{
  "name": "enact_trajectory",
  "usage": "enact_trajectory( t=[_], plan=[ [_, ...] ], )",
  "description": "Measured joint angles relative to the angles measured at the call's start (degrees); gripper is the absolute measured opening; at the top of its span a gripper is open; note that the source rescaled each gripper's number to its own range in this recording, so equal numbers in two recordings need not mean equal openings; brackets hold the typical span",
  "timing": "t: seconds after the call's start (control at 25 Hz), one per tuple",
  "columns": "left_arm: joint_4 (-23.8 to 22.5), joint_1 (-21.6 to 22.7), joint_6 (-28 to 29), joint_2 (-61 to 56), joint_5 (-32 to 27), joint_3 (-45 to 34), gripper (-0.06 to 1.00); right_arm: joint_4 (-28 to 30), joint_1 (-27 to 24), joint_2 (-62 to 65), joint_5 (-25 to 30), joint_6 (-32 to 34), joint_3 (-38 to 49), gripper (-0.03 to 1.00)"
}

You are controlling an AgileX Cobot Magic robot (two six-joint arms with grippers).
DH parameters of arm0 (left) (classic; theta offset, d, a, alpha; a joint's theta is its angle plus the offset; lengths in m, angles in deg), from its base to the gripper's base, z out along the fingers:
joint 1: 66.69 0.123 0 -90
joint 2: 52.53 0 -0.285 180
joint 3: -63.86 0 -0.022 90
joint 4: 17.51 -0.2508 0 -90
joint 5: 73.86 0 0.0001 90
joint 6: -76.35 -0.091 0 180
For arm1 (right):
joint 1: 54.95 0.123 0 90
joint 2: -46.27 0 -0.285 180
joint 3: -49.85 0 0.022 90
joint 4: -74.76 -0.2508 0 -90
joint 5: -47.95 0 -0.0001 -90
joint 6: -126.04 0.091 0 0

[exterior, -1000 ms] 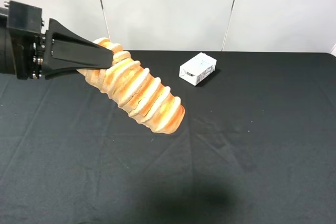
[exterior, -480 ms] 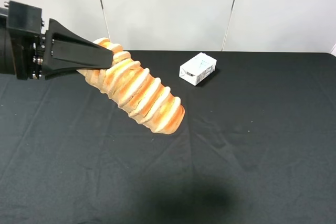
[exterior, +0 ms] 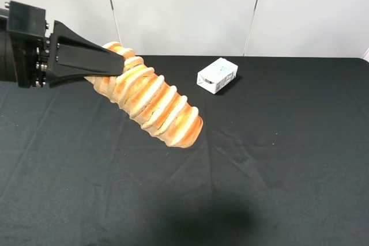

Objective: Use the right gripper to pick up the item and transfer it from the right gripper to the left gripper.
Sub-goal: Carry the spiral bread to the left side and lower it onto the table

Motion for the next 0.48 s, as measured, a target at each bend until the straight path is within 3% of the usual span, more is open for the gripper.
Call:
enact_trajectory(
  t=[0.16,0.48],
  plan=[
    [0.0,0.0,0.0,0.0,-0.1,0.0,0.02,-0.1,-2.5,0.0,0.0,0.0,0.0,1.0],
    [0.0,0.0,0.0,0.0,-0.1,0.0,0.02,-0.1,-18.9,2.3,0.0,0.1,0.0,1.0]
  ],
)
